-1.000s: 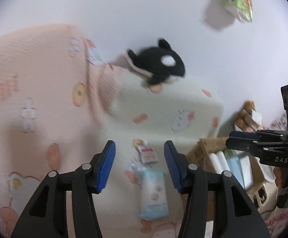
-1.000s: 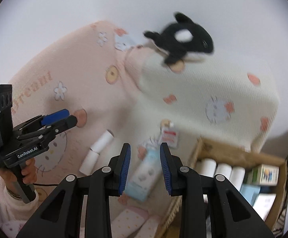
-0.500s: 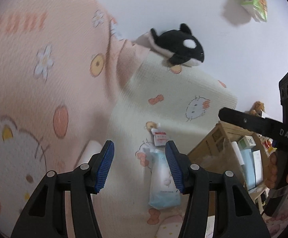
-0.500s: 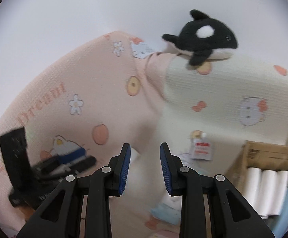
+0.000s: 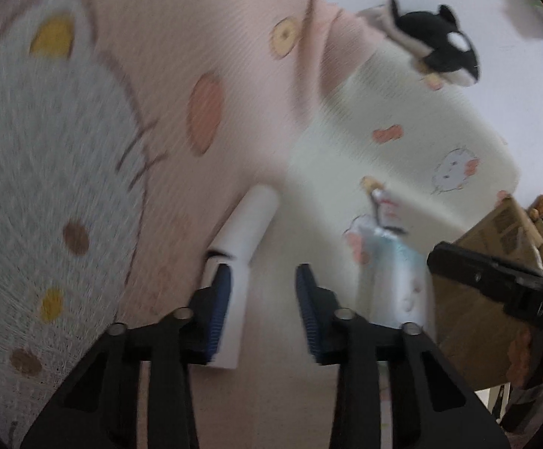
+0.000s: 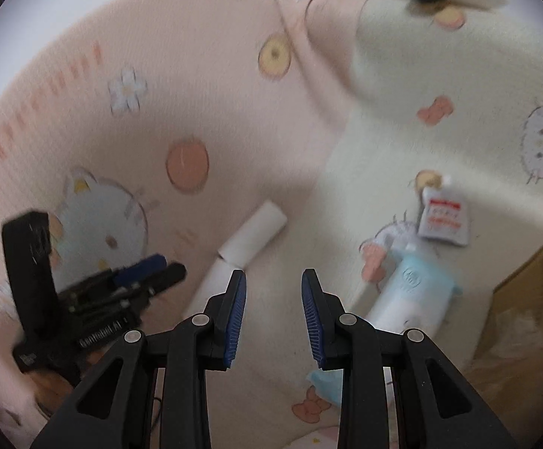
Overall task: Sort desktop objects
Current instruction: 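Withdraw the right tool from the box back toward the cushion, then lower the open right tool around the next white paper tube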
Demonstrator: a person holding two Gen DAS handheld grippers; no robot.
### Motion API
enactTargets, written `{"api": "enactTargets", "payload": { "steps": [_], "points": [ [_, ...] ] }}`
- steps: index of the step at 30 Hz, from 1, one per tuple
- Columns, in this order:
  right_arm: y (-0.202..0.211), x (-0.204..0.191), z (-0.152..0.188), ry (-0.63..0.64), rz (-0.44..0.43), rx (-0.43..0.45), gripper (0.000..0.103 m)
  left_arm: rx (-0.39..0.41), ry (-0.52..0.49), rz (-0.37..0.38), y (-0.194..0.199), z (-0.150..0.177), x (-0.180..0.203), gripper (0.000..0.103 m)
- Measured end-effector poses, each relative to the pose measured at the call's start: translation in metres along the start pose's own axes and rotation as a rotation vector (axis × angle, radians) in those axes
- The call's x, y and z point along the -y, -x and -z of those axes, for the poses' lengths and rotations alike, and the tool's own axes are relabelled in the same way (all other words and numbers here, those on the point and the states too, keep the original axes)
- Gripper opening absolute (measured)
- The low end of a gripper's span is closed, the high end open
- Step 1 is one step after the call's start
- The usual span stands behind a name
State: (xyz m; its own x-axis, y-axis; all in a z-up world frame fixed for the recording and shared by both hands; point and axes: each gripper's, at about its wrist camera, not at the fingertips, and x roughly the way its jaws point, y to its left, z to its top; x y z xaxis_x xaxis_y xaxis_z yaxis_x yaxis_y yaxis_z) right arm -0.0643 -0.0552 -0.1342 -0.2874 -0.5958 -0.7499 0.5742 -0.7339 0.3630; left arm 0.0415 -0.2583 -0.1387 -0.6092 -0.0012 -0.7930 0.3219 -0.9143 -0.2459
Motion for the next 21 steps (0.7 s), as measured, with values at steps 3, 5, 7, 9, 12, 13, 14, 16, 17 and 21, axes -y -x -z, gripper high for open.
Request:
{"api": "enactTargets", "payload": {
  "steps": [3,5,7,9,12,13,14,16,17,21],
  "points": [
    [-0.021,0.004,0.012,-0.002,-0.05,-0.01,0.027,-0.033,0.038,0.004,-0.011,0.005,-0.008,0.032],
    [-0.038,0.005,0.02,0.015,-0.019,-0.031,0.027,-0.05,0.05,0.017,-0.017,0.007,-0.01,0.032],
    [-0.05,0.005,0.024,0.034,0.034,-0.06,0.027,-0.064,0.047,0.003,-0.024,0.009,-0.009,0.032],
    [-0.06,0.008,0.027,0.028,0.037,-0.09,0.027,-0.07,0.044,-0.02,-0.028,0.01,-0.009,0.032],
    [-0.07,0.009,0.028,0.006,-0.014,-0.124,0.027,-0.099,0.053,-0.043,-0.034,0.01,-0.01,0.036],
    [-0.073,0.009,0.028,0.003,-0.028,-0.131,0.027,-0.114,0.061,-0.044,-0.037,0.01,-0.011,0.04],
    [-0.077,0.009,0.028,0.001,-0.044,-0.14,0.027,-0.13,0.07,-0.045,-0.038,0.01,-0.012,0.041],
    [-0.084,0.006,0.028,0.008,-0.069,-0.155,0.027,-0.148,0.094,-0.041,-0.04,0.01,-0.014,0.041],
    [-0.087,0.005,0.029,0.019,-0.078,-0.159,0.027,-0.152,0.107,-0.047,-0.04,0.01,-0.015,0.042],
    [-0.097,-0.001,0.036,0.062,-0.081,-0.17,0.027,-0.112,0.164,-0.086,-0.036,0.012,-0.025,0.043]
  ]
}}
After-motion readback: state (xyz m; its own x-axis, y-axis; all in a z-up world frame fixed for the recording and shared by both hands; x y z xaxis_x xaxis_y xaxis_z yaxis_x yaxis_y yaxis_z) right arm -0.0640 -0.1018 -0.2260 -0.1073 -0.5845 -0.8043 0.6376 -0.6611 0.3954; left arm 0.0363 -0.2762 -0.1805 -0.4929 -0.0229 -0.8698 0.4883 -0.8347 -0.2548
